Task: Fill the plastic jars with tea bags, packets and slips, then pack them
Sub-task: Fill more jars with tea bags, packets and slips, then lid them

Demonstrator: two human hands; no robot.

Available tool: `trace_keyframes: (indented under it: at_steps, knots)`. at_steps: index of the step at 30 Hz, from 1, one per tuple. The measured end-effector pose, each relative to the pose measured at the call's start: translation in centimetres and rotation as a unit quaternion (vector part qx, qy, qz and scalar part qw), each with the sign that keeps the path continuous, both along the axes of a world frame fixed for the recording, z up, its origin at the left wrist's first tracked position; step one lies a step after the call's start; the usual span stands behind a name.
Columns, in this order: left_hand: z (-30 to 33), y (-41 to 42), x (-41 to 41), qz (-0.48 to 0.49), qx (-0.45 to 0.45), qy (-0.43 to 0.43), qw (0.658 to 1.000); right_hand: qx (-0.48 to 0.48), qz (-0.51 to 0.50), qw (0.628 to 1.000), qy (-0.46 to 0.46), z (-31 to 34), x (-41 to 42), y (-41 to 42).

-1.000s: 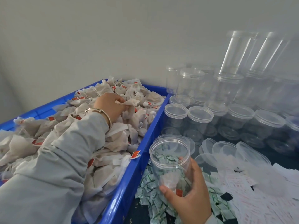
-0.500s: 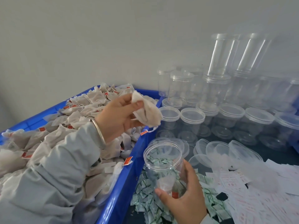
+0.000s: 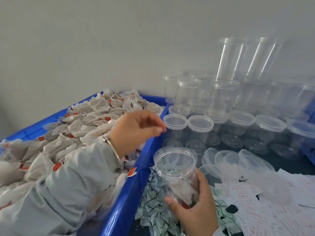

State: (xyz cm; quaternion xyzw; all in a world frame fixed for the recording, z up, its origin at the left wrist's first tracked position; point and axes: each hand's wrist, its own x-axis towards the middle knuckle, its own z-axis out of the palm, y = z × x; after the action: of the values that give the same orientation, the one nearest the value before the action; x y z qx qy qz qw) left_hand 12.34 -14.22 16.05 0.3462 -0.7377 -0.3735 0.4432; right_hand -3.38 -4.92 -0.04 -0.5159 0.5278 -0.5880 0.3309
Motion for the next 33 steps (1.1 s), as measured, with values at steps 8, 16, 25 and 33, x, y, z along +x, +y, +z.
trace_keyframes:
  at_steps: [8, 16, 25, 33]
  knots:
    - [0.9, -4.8, 8.4, 0.303, 0.035, -0.423, 0.853, 0.007, -0.007, 1.0, -0.004, 0.5, 0.2, 0.4]
    - [-2.0, -6.4, 7.7, 0.248, 0.087, -0.596, 0.759, 0.011, 0.018, 1.0, 0.009, 0.5, 0.3, 0.5]
    - [-4.5, -5.8, 2.0, 0.177, 0.054, -0.523, 0.832, 0.029, 0.025, 0.999, 0.012, 0.4, 0.9, 0.8]
    - [-3.7, -5.5, 2.7, 0.209, 0.04, -0.493, 0.844, 0.014, 0.009, 1.0, 0.018, 0.7, 0.5, 0.8]
